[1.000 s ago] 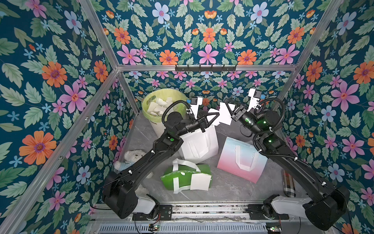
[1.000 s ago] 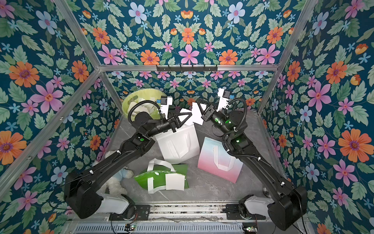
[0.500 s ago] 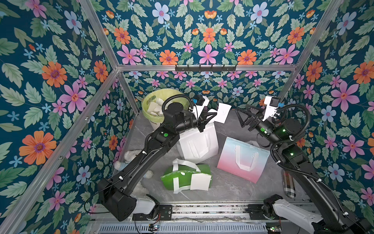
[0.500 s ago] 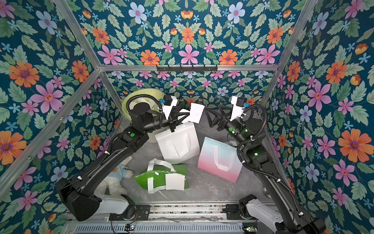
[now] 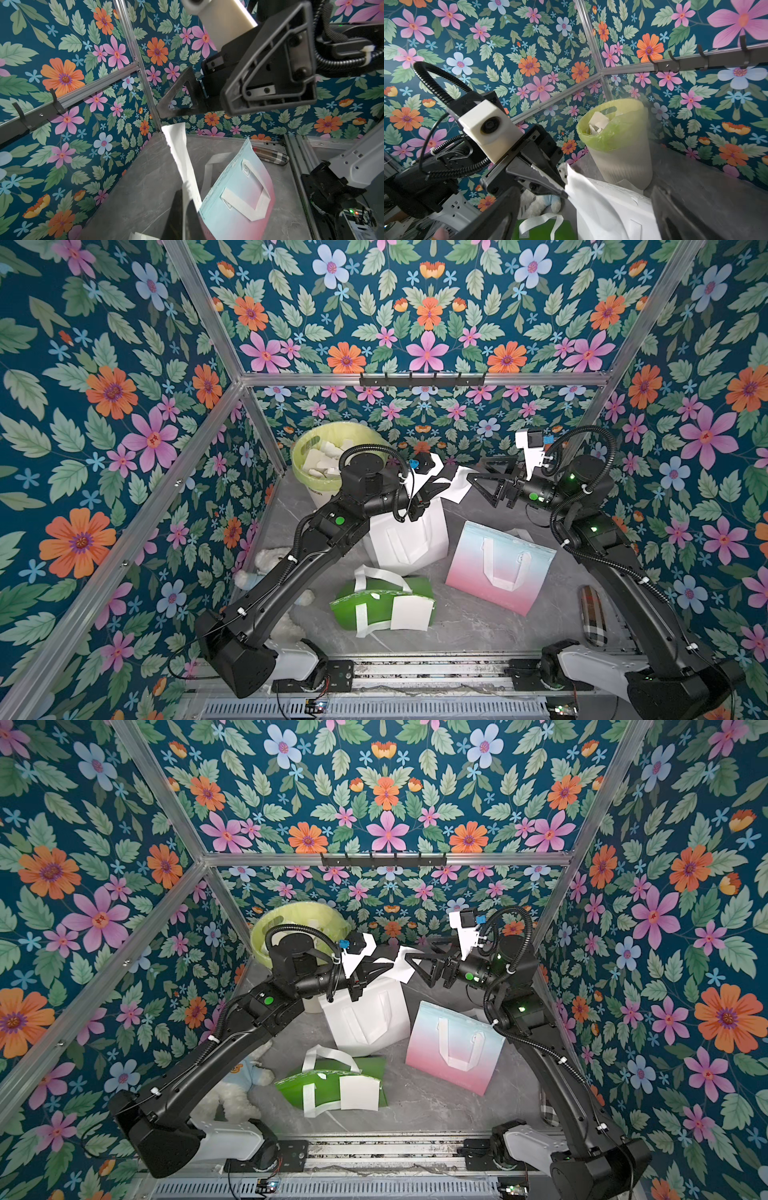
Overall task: Shred takeout receipts and throw away
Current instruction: Tear off the takeout receipt from the takeout bag.
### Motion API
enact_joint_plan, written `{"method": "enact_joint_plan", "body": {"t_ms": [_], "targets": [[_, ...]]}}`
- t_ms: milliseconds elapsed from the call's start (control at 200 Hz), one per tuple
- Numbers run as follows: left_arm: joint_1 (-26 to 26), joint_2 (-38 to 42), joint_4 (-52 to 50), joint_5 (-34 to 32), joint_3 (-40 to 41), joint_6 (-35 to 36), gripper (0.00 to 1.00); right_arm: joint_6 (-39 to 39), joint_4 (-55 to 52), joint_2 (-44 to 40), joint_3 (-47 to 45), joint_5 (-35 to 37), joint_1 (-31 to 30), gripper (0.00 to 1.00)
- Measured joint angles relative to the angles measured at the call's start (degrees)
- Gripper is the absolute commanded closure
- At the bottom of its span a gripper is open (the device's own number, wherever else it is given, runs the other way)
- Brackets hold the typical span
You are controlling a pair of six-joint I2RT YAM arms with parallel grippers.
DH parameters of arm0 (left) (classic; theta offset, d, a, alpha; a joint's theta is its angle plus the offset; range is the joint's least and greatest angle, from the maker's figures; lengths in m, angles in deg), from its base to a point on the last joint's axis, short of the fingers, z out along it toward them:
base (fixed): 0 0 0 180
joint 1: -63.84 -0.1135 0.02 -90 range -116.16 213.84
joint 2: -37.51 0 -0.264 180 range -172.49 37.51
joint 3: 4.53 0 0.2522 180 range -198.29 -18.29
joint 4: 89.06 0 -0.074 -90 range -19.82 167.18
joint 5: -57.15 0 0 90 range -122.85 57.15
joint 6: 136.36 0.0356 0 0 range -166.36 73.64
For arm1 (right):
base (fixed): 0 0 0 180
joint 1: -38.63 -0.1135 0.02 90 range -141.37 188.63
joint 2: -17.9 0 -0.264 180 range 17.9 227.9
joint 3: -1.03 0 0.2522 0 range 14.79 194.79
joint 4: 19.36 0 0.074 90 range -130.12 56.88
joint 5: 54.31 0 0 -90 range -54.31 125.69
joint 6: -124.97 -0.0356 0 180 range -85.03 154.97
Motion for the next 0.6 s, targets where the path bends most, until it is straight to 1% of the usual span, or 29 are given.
{"method": "enact_joint_plan", "body": {"t_ms": [200, 300, 410, 600], "targets": [[0.42, -0.87, -1.2, -0.02, -1.09, 1.29, 1.0, -0.35, 0.52, 2.16, 0.98, -2.67, -0.92, 0.02], [0.55, -1.29, -2.05, -0.02, -1.57, 1.62, 1.0, -0.33, 0.44, 3.06, 1.29, -2.71, -1.66, 0.12], [0.74, -1.6, -2.21, -0.02, -2.01, 1.77, 1.0, -0.33, 0.42, 3.56, 1.38, -2.91, -2.36, 0.3], [0.94, -1.7, -2.27, -0.07, -2.27, 2.1, 1.0, -0.94, 0.85, 4.24, 1.6, -2.6, -2.71, 0.81]]}}
